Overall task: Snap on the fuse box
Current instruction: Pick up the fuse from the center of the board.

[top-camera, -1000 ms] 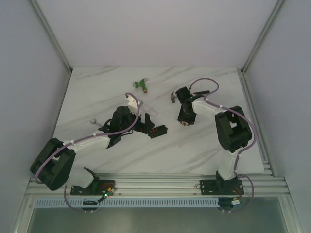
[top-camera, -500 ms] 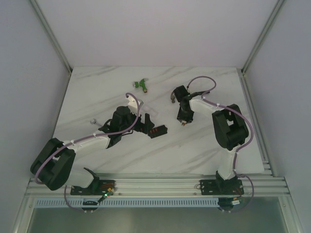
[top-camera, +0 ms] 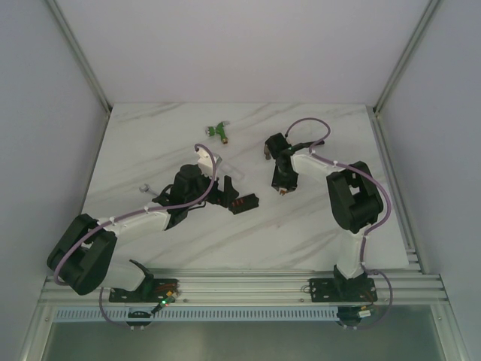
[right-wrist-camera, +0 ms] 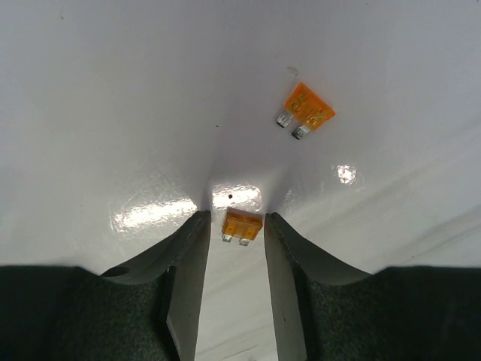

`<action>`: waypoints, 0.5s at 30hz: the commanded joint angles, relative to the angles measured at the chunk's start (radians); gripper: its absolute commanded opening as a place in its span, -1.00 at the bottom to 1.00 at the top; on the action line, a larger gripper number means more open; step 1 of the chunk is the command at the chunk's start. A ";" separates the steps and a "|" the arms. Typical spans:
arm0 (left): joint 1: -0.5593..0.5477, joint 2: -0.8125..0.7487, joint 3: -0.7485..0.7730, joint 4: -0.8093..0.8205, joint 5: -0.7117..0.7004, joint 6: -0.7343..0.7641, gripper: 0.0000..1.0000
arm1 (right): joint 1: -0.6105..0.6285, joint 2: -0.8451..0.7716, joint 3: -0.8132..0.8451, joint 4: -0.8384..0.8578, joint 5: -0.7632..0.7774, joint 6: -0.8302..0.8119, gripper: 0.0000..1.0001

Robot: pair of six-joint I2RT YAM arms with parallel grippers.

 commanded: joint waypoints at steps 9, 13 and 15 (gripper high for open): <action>0.006 0.001 0.005 0.006 0.025 0.004 1.00 | 0.005 0.023 -0.012 -0.049 -0.009 -0.016 -0.20; 0.005 0.000 0.006 0.008 0.030 -0.001 1.00 | 0.006 0.012 -0.023 -0.045 -0.013 -0.017 -0.29; 0.005 0.002 0.006 0.013 0.038 -0.009 1.00 | 0.007 0.005 -0.028 -0.037 -0.021 -0.018 -0.38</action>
